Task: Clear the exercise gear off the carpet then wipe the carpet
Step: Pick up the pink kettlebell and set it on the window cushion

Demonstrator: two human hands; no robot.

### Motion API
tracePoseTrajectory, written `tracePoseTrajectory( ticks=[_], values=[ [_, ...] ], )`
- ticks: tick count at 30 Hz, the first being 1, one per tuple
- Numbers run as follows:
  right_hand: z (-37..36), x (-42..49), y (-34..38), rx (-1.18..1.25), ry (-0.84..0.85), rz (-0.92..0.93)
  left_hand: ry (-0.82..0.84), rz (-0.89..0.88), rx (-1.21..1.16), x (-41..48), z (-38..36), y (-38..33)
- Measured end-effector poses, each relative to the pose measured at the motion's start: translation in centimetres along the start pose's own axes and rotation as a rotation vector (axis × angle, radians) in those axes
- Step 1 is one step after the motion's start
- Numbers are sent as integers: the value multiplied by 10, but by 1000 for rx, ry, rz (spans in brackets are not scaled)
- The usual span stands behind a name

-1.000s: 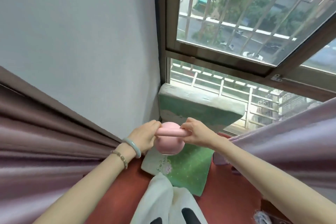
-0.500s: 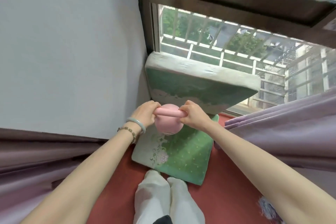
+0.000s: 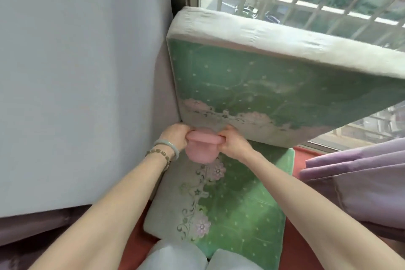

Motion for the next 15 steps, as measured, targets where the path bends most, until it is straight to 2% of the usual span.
tracePoseTrajectory(
  ticks=[15],
  values=[
    [-60, 61, -58, 17, -21, 15, -16, 16, -25, 54, -70, 35]
  ],
)
Point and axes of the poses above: each hand's wrist, its own x-axis towards the middle knuckle, its own z-axis out of the back of the hand, y = z × x, the point moved 9 cm from there along x, towards the middle knuckle, and after that the axes turned 3 degrees about z, right-handed, at the moved point
